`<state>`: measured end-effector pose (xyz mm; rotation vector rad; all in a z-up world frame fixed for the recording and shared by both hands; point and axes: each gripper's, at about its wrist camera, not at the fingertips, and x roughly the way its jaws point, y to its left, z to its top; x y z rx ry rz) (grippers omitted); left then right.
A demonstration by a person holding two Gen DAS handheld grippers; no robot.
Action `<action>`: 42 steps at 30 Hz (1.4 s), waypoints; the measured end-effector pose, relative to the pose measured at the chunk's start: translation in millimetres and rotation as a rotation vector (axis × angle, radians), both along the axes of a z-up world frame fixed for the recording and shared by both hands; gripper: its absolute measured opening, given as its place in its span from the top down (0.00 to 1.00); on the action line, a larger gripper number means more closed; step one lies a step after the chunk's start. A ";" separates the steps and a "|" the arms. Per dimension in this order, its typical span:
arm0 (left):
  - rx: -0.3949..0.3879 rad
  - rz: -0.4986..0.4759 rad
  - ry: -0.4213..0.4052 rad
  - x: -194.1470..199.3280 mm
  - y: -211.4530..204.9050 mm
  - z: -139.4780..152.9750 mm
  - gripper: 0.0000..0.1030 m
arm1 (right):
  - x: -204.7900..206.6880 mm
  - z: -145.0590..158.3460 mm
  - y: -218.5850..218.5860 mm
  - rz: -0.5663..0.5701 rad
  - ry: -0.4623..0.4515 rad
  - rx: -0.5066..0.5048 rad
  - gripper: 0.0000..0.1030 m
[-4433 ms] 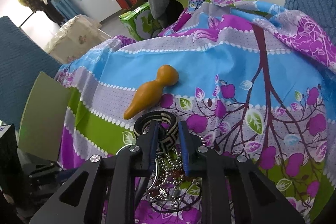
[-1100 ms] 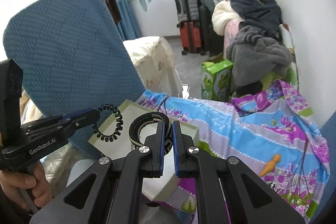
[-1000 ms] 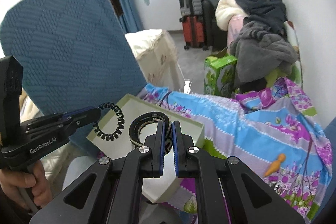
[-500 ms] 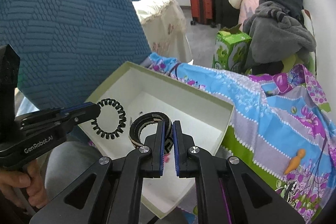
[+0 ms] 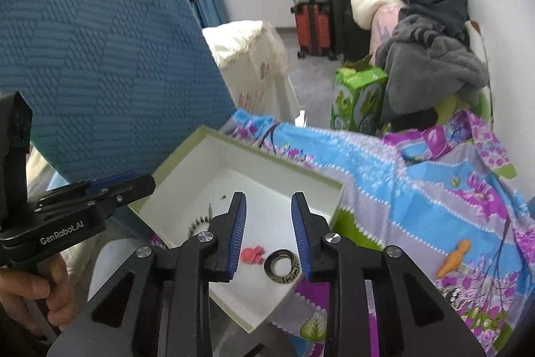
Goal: Organize jewelry
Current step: 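Carry the bangle into the white box with the right tool while the left tool drops the hair tie there, then move both open tools back toward the remaining jewelry on the cloth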
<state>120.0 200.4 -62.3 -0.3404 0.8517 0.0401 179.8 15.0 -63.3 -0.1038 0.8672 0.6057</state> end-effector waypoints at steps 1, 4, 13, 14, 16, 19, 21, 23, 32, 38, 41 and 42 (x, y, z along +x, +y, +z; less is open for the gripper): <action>0.006 0.000 -0.009 -1.6 -2.5 5.8 0.68 | -2.2 6.8 -3.3 -0.005 -0.015 0.006 0.75; 0.024 -0.003 -0.040 -6.2 -10.6 22.6 0.60 | -9.0 25.9 -13.7 -0.014 -0.054 0.030 0.74; 0.067 -0.037 -0.134 -20.9 -39.5 68.3 0.55 | -33.8 77.3 -49.3 -0.057 -0.178 0.087 0.65; 0.067 -0.041 -0.144 -22.0 -42.8 72.2 0.55 | -35.5 81.6 -53.9 -0.062 -0.187 0.092 0.65; 0.068 -0.054 -0.163 -24.0 -50.2 79.0 0.55 | -40.3 88.2 -62.9 -0.072 -0.205 0.100 0.65; 0.068 -0.076 -0.184 -24.9 -63.3 86.4 0.55 | -46.1 97.9 -78.2 -0.094 -0.239 0.102 0.64; 0.066 -0.092 -0.199 -25.0 -72.6 90.8 0.55 | -49.9 102.4 -87.5 -0.108 -0.253 0.103 0.63; 0.061 -0.108 -0.212 -25.4 -81.7 94.3 0.55 | -54.0 105.8 -97.5 -0.124 -0.267 0.102 0.63; 0.059 -0.208 -0.241 -16.5 -129.5 97.6 0.55 | -67.7 105.0 -149.7 -0.209 -0.300 0.071 0.63; 0.036 -0.259 -0.222 -13.3 -158.0 84.4 0.55 | -71.4 95.9 -182.2 -0.277 -0.303 0.046 0.63; 0.031 -0.280 -0.211 -11.6 -172.2 75.7 0.55 | -73.5 85.8 -197.8 -0.312 -0.294 0.032 0.63; 0.030 -0.286 -0.208 -11.2 -176.4 72.6 0.55 | -74.3 83.0 -201.8 -0.320 -0.287 0.031 0.63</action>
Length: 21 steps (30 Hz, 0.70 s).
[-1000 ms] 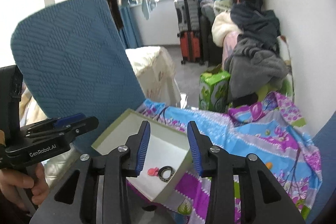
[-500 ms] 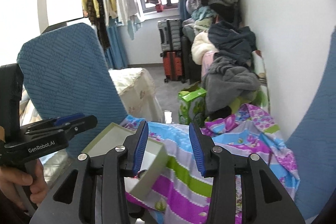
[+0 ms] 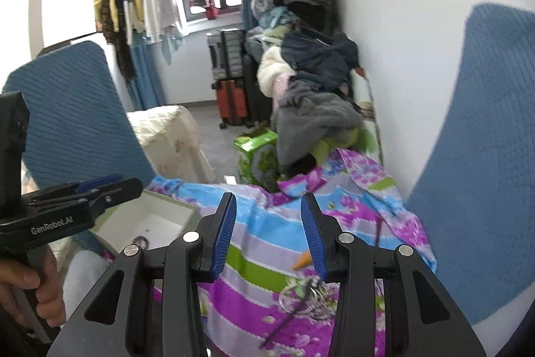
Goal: Organize jewelry
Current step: 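Move both open tools back toward the remaining jewelry on the cloth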
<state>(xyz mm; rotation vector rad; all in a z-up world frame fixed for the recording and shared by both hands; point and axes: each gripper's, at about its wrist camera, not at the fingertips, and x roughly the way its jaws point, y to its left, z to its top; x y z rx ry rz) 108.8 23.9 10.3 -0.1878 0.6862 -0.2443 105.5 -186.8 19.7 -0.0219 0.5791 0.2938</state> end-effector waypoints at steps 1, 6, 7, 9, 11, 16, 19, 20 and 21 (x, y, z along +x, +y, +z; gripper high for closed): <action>-0.002 -0.008 0.004 0.4 -4.2 -3.3 0.55 | -0.6 -4.2 -5.5 -0.009 0.010 0.004 0.63; -0.007 -0.044 0.026 2.2 -23.4 -19.0 0.55 | -4.4 -27.3 -25.2 -0.040 0.050 0.001 0.63; -0.004 -0.046 0.030 2.8 -25.5 -21.9 0.55 | -5.3 -32.2 -29.6 -0.047 0.056 0.001 0.63; -0.004 -0.055 0.037 4.4 -30.3 -28.9 0.55 | -9.1 -39.8 -36.2 -0.059 0.061 -0.001 0.63; -0.004 -0.058 0.041 5.4 -34.7 -36.2 0.55 | -11.7 -50.1 -44.5 -0.074 0.070 0.002 0.63; 0.001 -0.068 0.082 11.7 -43.0 -61.0 0.55 | -12.3 -75.2 -58.4 -0.110 0.091 0.002 0.63; 0.012 -0.079 0.125 18.7 -45.4 -82.0 0.56 | -11.2 -95.5 -68.4 -0.135 0.121 -0.011 0.63; -0.011 -0.086 0.136 20.6 -44.4 -89.4 0.56 | -10.5 -102.5 -72.2 -0.141 0.132 -0.013 0.63; -0.024 -0.089 0.148 22.4 -44.1 -94.9 0.56 | -9.4 -107.7 -74.7 -0.148 0.140 -0.016 0.63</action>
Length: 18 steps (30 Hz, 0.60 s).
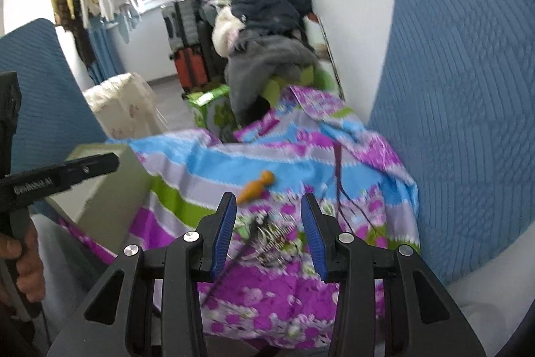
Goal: Organize jewelry
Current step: 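Move both open tools back toward the remaining jewelry on the cloth, then grasp the tangled silver chains with the right tool while the left tool grasps them too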
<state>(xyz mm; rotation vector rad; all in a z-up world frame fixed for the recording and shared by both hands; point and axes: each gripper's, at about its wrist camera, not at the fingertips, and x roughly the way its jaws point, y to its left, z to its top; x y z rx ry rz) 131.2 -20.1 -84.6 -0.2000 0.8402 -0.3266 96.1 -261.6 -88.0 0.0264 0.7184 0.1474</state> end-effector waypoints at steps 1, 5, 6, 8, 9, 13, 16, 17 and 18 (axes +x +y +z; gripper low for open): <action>-0.008 -0.005 0.010 1.4 -0.8 -4.1 0.56 | 0.9 -6.7 -3.9 -0.010 0.015 -0.003 0.63; -0.044 -0.038 0.066 9.6 -9.2 -28.8 0.56 | 3.5 -31.6 -17.5 -0.033 0.056 0.016 0.63; -0.055 -0.048 0.087 12.1 -12.2 -36.5 0.58 | 5.0 -36.4 -18.7 -0.032 0.062 0.021 0.64; -0.059 -0.073 0.113 16.7 -20.6 -48.6 0.61 | 8.2 -50.9 -21.4 -0.035 0.086 0.009 0.64; -0.061 -0.084 0.126 18.8 -24.4 -53.6 0.62 | 10.3 -57.8 -22.4 -0.034 0.102 0.008 0.66; -0.088 -0.138 0.178 29.1 -42.2 -74.2 0.66 | 18.9 -79.8 -26.2 -0.025 0.166 0.030 0.70; -0.105 -0.173 0.202 36.5 -53.8 -84.5 0.69 | 26.3 -87.5 -28.2 -0.015 0.194 0.050 0.74; -0.108 -0.183 0.214 40.8 -58.6 -89.4 0.70 | 29.3 -90.8 -27.6 -0.011 0.202 0.046 0.75; -0.110 -0.189 0.226 43.7 -62.3 -93.5 0.71 | 32.3 -94.5 -26.9 -0.005 0.213 0.042 0.76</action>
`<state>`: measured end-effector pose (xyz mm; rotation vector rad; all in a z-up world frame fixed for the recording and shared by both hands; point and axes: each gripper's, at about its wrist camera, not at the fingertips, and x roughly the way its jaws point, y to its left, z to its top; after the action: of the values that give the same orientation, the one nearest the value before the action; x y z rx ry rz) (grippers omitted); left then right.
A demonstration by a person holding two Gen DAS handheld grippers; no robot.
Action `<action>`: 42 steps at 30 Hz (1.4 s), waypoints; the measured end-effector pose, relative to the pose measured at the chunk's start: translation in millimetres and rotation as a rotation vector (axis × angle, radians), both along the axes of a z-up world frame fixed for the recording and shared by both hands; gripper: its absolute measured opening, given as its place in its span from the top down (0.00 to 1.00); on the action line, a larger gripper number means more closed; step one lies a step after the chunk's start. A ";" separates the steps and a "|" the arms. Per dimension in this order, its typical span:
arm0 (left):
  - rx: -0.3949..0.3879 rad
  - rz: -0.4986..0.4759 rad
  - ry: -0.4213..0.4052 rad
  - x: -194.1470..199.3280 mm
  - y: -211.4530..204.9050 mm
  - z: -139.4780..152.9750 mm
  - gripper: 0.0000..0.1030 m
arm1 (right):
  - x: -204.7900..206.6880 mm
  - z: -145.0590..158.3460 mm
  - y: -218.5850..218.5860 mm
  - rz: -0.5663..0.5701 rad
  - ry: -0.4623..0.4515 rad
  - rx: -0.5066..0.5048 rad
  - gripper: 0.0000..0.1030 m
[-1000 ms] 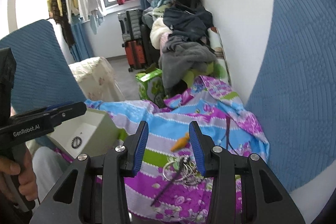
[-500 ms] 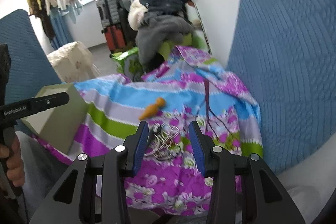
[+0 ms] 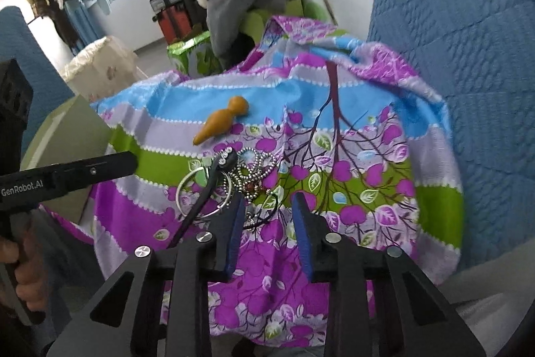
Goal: Organize jewelry
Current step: 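Grasp the tangled silver chains with the right tool while the left tool grasps them too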
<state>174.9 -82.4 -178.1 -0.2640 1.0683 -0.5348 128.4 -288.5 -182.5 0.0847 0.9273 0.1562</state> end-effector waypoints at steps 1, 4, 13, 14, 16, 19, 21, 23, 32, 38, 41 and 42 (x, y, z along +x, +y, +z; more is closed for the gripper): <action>-0.003 -0.004 0.011 2.0 -1.1 -2.9 0.72 | 3.7 -4.8 0.8 0.011 0.014 0.003 0.77; -0.009 -0.014 0.034 9.8 -8.5 -12.8 0.73 | 12.9 -16.6 2.5 0.026 0.050 0.016 0.81; -0.018 -0.029 0.104 26.1 -18.9 -37.6 0.80 | 25.4 -37.4 6.7 0.061 0.104 0.026 0.81; -0.016 -0.029 0.106 26.9 -19.6 -38.5 0.80 | 26.5 -39.9 6.6 0.061 0.109 0.023 0.81; -0.024 -0.032 0.115 28.9 -20.5 -41.3 0.80 | 28.4 -42.6 6.1 0.054 0.115 0.013 0.81; -0.019 -0.035 0.115 30.8 -22.0 -43.1 0.80 | 31.5 -45.4 4.1 0.039 0.120 0.002 0.81; -0.019 -0.034 0.124 31.8 -23.2 -45.7 0.80 | 33.4 -47.5 3.2 0.035 0.125 -0.006 0.81; -0.009 -0.033 0.131 32.5 -24.2 -48.6 0.80 | 34.3 -48.6 3.2 0.037 0.123 -0.012 0.81; -0.017 -0.016 0.163 38.8 -25.0 -59.3 0.86 | 35.1 -50.6 17.5 0.079 0.090 -0.130 0.90; -0.013 -0.021 0.154 38.5 -28.4 -57.2 0.91 | 33.7 -50.7 18.1 0.081 0.088 -0.147 0.97; -0.005 -0.015 0.144 37.3 -27.3 -53.3 0.91 | 32.0 -44.6 13.2 0.058 0.079 -0.119 0.97; -0.007 -0.013 0.139 36.9 -26.2 -51.2 0.91 | 31.4 -41.9 11.8 0.051 0.073 -0.111 0.97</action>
<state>211.8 -108.6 -229.3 -0.3036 1.2042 -0.5376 159.9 -276.7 -224.4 -0.0361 1.0099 0.1497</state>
